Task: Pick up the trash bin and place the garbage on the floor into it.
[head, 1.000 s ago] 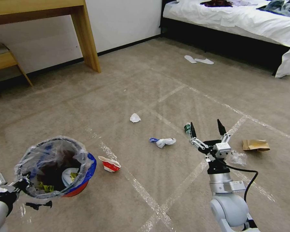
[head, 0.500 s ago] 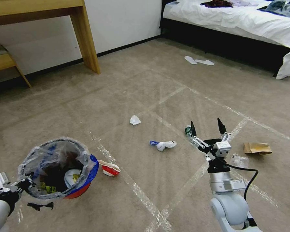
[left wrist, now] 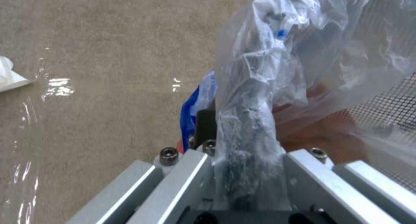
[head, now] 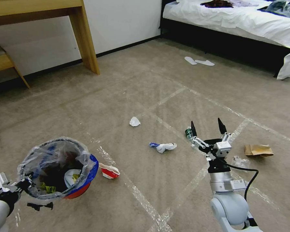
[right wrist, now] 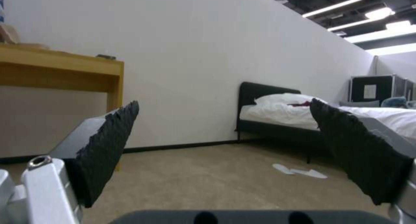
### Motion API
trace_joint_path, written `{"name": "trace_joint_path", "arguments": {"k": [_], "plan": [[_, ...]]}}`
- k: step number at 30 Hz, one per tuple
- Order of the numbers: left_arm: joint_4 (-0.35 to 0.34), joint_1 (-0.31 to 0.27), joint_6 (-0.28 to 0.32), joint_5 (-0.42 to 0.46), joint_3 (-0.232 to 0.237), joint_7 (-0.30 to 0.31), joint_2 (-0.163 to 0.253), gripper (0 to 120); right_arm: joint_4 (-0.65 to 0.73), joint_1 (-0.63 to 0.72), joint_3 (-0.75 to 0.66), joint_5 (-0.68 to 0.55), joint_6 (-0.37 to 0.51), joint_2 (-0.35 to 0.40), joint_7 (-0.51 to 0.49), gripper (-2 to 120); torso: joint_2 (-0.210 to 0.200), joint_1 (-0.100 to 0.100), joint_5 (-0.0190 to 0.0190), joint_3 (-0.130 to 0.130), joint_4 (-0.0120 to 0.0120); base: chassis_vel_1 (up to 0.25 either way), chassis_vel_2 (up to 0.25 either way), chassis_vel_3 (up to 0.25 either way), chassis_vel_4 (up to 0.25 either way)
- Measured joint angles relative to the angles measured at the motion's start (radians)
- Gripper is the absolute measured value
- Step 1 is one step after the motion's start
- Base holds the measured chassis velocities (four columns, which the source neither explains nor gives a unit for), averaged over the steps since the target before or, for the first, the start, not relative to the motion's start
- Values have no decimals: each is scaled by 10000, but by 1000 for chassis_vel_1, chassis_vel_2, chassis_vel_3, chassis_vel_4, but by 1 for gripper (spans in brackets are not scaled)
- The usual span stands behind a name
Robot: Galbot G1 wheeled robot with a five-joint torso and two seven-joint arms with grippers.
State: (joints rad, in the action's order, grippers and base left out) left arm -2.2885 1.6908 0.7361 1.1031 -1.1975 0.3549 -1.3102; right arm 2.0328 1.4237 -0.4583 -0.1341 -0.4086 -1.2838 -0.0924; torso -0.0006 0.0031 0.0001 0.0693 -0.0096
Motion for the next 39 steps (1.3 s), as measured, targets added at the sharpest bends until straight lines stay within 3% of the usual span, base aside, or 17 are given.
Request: {"name": "trace_joint_path", "arguments": {"k": [39], "plan": [[-87, 2, -6, 35, -10, 27, -50, 0, -256, -130, 168, 33, -184, 1, 62, 100, 0, 0, 0, 0, 0, 0, 0, 0, 0]]}}
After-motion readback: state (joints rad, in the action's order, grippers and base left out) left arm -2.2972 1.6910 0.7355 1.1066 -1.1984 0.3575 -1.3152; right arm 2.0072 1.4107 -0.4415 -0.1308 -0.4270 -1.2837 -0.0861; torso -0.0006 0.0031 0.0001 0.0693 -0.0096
